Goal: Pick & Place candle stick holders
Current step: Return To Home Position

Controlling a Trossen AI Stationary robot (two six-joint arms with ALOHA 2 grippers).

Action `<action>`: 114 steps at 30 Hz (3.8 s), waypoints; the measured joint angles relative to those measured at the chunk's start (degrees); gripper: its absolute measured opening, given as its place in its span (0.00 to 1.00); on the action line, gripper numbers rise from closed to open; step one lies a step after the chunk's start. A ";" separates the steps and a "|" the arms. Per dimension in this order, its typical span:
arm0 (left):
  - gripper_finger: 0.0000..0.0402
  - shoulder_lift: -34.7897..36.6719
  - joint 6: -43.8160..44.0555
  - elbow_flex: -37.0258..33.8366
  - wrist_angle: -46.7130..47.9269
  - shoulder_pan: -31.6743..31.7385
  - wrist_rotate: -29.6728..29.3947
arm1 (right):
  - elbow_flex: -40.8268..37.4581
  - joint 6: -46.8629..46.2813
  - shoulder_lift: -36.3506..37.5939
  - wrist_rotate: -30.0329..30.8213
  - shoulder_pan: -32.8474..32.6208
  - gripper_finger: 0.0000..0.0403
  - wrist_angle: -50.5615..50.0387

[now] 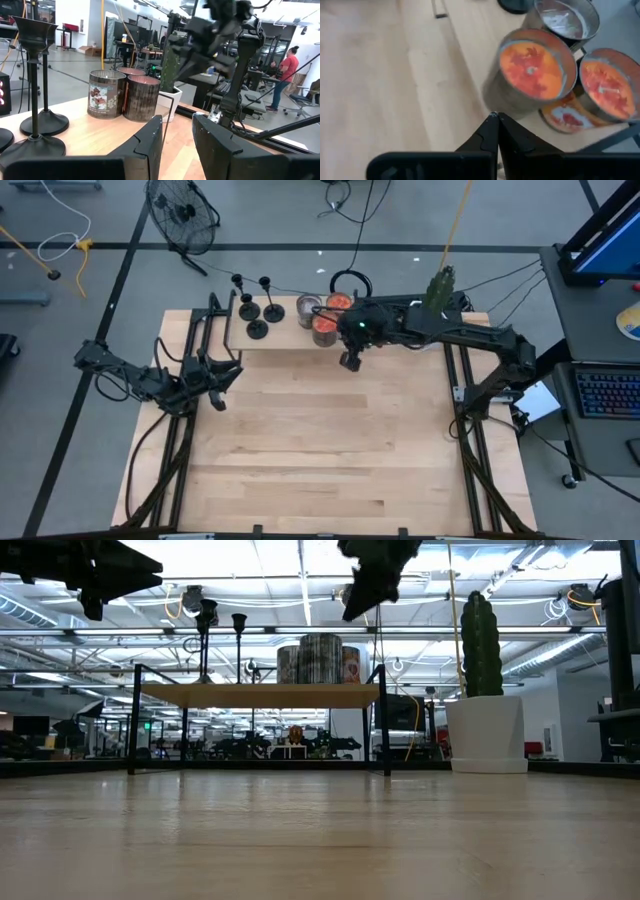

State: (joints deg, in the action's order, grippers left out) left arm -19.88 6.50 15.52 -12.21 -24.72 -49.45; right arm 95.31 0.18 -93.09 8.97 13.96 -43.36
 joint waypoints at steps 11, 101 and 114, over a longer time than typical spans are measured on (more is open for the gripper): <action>0.28 0.02 -0.11 -0.01 -0.02 0.01 0.00 | -3.02 -2.85 14.85 -0.03 -7.85 0.00 -1.46; 0.28 16.68 -1.03 -14.74 4.72 11.44 32.83 | -78.06 -20.42 92.75 -10.55 -9.93 0.00 25.14; 0.28 17.40 -0.07 -14.66 6.50 11.44 32.94 | -85.21 -18.56 92.91 -10.47 -9.93 0.00 32.71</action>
State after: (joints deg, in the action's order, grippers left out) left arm -2.48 6.44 0.86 -5.71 -13.28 -16.51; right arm 10.10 -18.38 -0.19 -1.50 4.03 -10.66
